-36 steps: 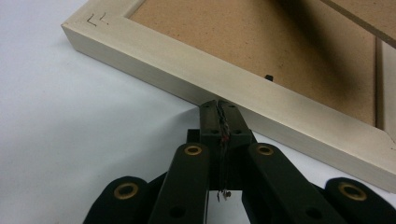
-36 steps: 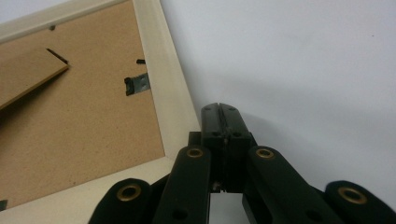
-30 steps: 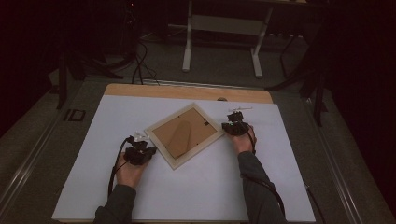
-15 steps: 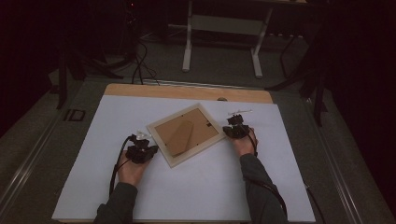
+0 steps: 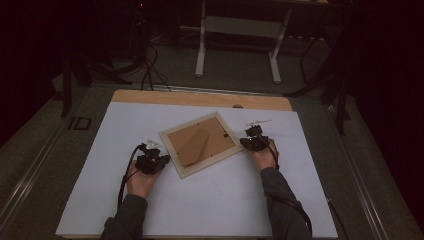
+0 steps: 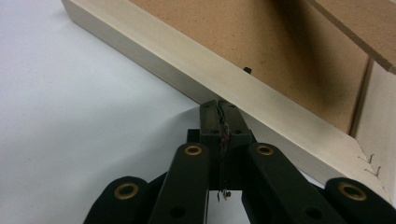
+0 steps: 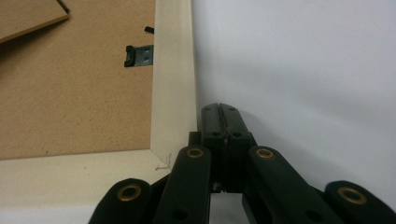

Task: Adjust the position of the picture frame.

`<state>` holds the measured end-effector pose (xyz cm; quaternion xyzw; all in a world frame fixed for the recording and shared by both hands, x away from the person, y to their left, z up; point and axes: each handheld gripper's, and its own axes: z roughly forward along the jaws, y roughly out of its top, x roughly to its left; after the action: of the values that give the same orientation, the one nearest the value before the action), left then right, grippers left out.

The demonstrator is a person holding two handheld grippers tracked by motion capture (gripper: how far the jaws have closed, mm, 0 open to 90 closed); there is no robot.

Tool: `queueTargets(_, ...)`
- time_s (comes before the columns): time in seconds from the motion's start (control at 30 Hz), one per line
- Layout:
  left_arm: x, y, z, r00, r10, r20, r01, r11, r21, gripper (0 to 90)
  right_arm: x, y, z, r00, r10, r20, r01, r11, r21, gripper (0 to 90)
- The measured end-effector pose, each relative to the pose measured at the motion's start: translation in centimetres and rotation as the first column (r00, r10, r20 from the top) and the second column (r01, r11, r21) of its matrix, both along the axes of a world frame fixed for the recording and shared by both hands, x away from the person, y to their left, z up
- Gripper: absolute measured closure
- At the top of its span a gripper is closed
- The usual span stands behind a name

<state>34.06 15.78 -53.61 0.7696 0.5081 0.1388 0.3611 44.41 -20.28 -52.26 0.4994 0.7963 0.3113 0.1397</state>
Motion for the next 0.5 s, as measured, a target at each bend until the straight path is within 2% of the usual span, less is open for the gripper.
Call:
queueTargets(0.27,0.2,-0.1,0.0,1.0,-0.004,-0.004,0.004,1.0,0.003,90.0,-0.9,-0.4,0.0,1.0,0.008,0.0,-0.008,1.0,0.006,90.0)
queueTargets(0.5,0.3,-0.1,0.0,1.0,0.0,-0.005,0.0,1.0,-0.007,90.0,-1.7,-0.5,0.0,0.9997,0.023,0.006,-0.023,1.0,-0.008,90.0)
